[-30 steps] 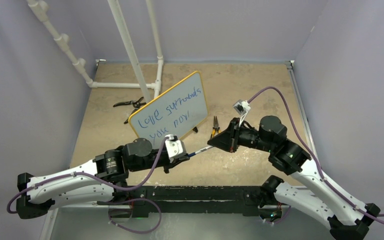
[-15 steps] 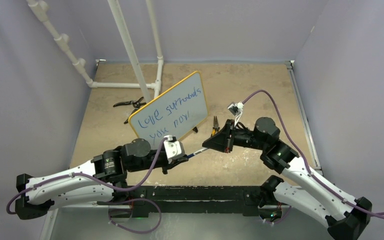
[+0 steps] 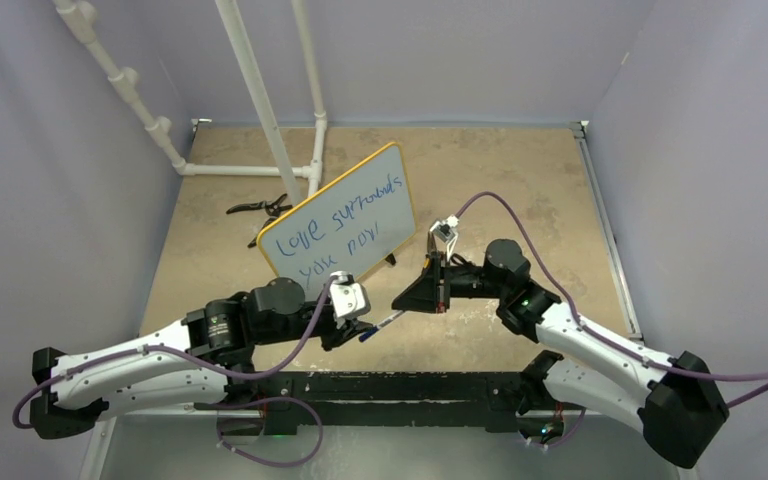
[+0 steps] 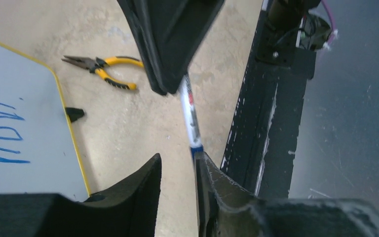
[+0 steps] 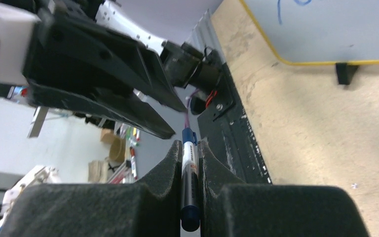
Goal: Write a sentence on the whiteboard
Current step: Close the pen cap, then place the whiteboard marker at the center of the board.
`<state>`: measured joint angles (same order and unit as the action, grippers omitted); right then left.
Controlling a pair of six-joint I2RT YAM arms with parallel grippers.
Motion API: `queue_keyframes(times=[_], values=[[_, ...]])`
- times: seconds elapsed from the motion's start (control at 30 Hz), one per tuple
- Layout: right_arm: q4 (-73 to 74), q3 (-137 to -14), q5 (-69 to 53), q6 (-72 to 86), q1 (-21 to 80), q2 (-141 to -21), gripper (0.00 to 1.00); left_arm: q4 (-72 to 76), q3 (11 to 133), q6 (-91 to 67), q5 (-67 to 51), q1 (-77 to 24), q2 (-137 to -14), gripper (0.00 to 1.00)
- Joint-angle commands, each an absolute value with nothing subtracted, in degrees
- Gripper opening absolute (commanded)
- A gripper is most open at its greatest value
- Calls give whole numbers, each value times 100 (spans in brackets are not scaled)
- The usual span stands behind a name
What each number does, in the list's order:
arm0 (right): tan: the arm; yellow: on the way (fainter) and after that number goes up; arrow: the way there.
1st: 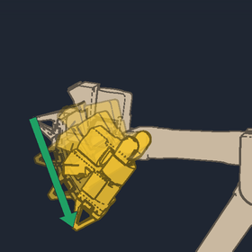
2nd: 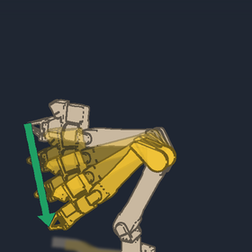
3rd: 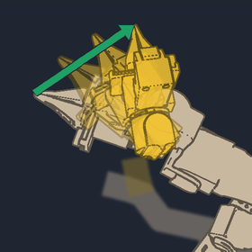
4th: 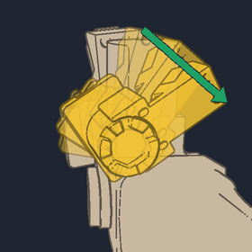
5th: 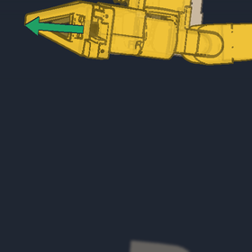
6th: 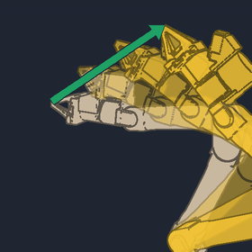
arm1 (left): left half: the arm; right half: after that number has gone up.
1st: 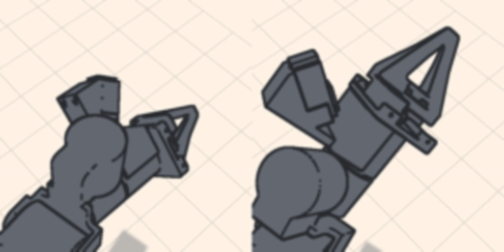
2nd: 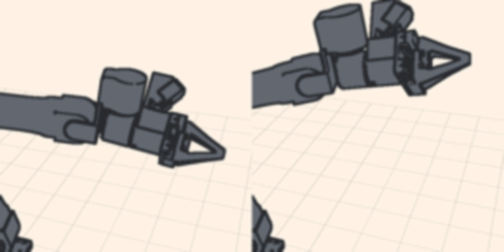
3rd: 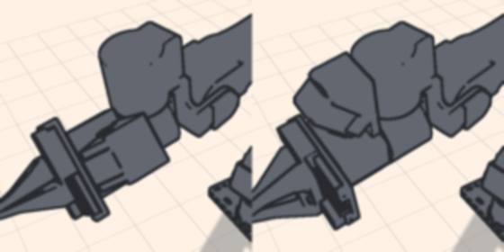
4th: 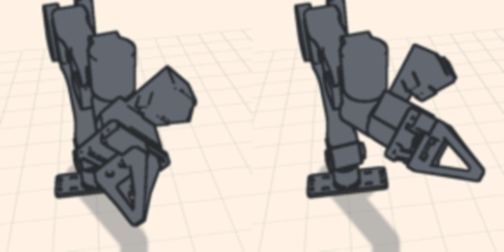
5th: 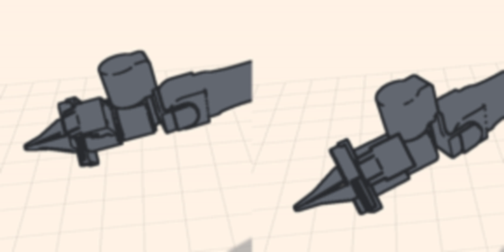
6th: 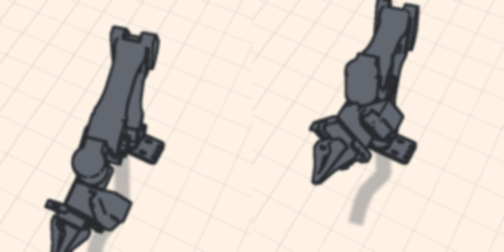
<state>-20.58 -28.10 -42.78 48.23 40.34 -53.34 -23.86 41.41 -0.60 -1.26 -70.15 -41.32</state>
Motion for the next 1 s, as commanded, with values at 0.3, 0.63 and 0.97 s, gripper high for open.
queue_keyframes(times=[0.3,0.63,0.97], values=[[-3295,-2684,-4970,5262,4074,-5772,0,-2286,4716,-733,-648,-7005,-3985,59],[-2904,-2988,-4957,5046,4061,-5532,0,-2680,4710,-1245,-396,-7005,-4304,77],[-2487,-3257,-4914,4805,4052,-5323,0,-2731,4724,-1223,-485,-7005,-4691,76]])
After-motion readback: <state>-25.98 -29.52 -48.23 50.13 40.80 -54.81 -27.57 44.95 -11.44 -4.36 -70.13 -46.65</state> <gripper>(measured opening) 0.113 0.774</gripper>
